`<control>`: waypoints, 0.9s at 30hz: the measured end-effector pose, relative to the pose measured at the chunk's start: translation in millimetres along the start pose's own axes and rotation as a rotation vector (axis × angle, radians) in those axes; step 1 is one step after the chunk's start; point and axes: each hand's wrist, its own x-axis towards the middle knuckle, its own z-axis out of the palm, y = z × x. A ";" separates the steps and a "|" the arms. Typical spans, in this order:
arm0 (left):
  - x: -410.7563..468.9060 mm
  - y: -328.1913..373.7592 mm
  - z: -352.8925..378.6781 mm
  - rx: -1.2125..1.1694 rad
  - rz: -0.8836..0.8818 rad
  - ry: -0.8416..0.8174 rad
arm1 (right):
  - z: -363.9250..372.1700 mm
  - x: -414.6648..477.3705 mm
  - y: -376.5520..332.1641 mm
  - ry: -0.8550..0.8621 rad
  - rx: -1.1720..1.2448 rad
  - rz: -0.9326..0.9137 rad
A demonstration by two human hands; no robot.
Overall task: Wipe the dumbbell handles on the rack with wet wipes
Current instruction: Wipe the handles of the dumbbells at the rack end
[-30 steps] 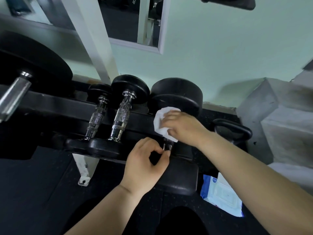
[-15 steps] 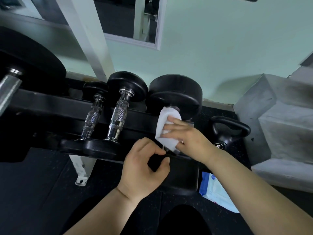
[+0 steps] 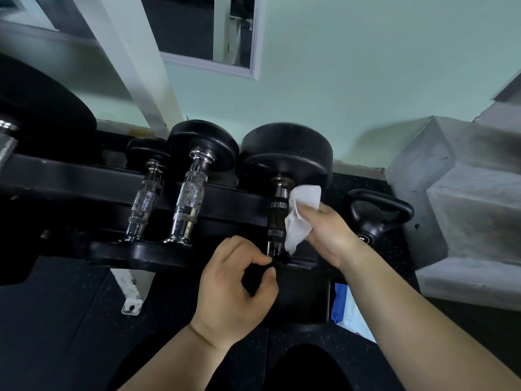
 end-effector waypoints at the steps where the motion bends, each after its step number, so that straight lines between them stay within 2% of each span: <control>1: 0.1 0.0 -0.2 0.005 0.003 -0.003 | -0.1 -5.5 3.8 -0.018 -0.143 0.033; 3: 0.5 0.5 -0.8 0.015 0.007 -0.007 | 0.9 -18.3 10.9 -0.083 -0.376 0.115; 5: 0.4 1.3 -1.3 0.020 0.004 -0.010 | 3.5 -16.2 9.3 -0.065 -0.432 0.133; 10: 1.0 2.0 -1.3 0.016 -0.007 -0.014 | 12.1 11.0 -8.9 0.102 -0.053 0.022; 13: 1.0 2.0 -1.6 0.013 -0.005 -0.018 | 13.9 0.0 3.7 0.120 -0.279 0.138; 15: 0.8 1.7 -1.7 0.009 -0.005 -0.014 | 11.6 -8.8 8.3 0.062 -0.370 0.233; 21: 0.9 2.6 -1.5 0.010 -0.006 -0.018 | 21.7 3.8 -11.4 0.148 -0.184 0.073; 27: 1.1 1.5 -1.5 0.013 0.005 -0.012 | 4.6 -20.4 2.0 -0.031 -0.369 0.118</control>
